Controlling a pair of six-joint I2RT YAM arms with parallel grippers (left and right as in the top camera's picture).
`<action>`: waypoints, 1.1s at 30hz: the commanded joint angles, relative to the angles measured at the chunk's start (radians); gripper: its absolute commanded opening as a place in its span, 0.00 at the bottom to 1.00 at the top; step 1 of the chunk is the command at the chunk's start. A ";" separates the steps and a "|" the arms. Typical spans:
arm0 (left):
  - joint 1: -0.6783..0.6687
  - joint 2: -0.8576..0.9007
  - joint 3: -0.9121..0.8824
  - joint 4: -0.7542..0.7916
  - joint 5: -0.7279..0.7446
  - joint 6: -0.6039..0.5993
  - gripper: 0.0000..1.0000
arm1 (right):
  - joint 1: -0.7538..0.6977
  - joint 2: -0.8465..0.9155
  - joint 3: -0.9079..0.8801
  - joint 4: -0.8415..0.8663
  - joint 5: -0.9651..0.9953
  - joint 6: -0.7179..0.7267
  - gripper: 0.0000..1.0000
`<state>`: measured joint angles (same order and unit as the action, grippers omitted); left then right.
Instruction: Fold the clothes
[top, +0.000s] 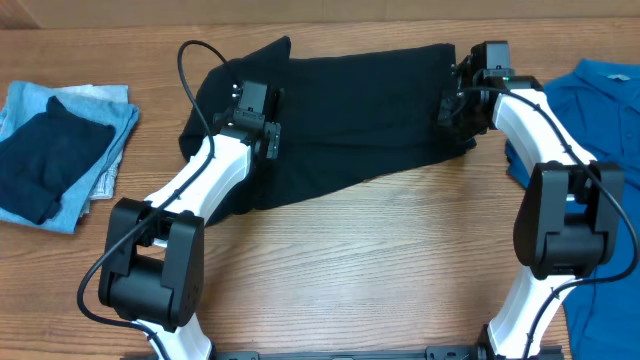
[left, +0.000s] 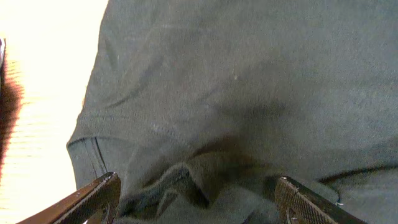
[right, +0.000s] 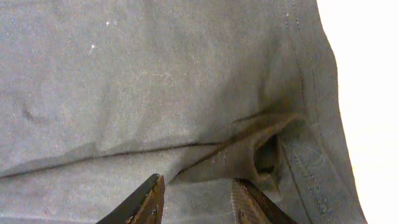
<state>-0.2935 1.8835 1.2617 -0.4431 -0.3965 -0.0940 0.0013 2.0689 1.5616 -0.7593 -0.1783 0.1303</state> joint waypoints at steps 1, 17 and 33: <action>0.007 0.007 0.017 -0.025 -0.006 0.020 0.83 | -0.003 -0.031 0.023 -0.037 0.025 -0.008 0.40; 0.007 0.007 0.017 -0.058 -0.003 0.019 0.82 | -0.003 -0.031 0.021 -0.085 0.167 0.000 0.41; 0.007 0.007 0.018 -0.058 -0.055 0.000 0.82 | -0.001 -0.023 0.211 -0.016 0.087 0.019 0.04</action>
<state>-0.2935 1.8835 1.2617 -0.5018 -0.4316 -0.0944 0.0010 2.0598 1.7512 -0.8135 -0.0834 0.1383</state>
